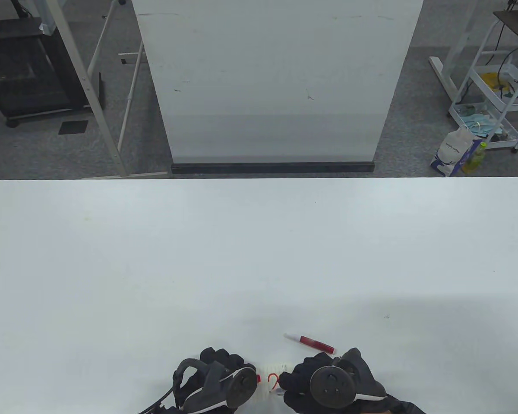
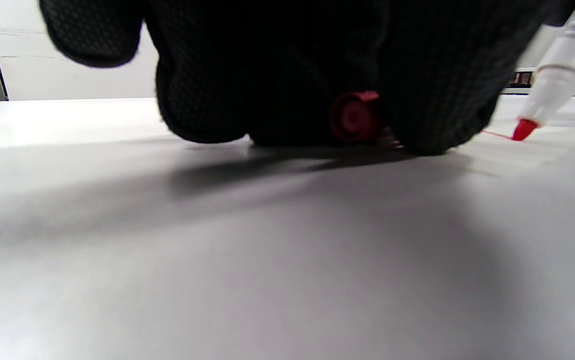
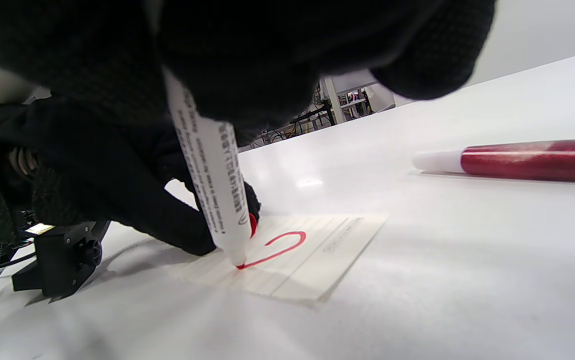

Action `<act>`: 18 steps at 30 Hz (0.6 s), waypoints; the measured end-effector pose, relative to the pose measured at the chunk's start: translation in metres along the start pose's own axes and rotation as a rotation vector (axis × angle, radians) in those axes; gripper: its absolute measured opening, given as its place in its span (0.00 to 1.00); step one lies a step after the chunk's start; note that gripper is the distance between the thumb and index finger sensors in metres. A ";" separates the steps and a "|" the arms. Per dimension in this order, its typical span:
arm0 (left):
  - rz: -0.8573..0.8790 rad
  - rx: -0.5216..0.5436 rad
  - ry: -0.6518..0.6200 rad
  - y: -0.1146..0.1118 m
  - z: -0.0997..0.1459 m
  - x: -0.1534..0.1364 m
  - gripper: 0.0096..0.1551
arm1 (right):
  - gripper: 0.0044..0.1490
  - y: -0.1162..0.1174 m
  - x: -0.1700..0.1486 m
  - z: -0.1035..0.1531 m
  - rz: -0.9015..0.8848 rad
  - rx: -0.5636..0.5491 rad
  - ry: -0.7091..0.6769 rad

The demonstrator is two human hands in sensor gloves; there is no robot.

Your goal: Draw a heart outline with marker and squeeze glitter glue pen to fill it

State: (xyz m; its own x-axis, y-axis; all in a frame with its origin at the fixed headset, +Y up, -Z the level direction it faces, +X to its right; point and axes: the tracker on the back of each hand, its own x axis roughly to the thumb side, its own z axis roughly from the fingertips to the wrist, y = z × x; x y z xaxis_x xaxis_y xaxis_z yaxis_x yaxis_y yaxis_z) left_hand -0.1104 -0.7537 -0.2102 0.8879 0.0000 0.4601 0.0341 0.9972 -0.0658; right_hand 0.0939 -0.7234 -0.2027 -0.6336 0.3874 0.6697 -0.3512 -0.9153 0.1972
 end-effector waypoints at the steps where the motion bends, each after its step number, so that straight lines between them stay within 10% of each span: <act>1: 0.001 0.000 0.000 0.000 0.000 0.000 0.24 | 0.28 0.000 0.000 0.000 0.003 -0.001 -0.002; 18: 0.027 -0.007 0.013 -0.001 0.000 -0.002 0.24 | 0.28 0.009 0.011 -0.005 0.084 -0.044 -0.036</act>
State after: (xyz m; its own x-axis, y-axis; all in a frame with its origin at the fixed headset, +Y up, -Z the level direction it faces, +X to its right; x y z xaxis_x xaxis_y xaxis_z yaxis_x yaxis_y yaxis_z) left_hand -0.1122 -0.7544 -0.2114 0.8942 0.0260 0.4470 0.0134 0.9963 -0.0846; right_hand 0.0804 -0.7270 -0.1967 -0.6376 0.3042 0.7077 -0.3279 -0.9385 0.1080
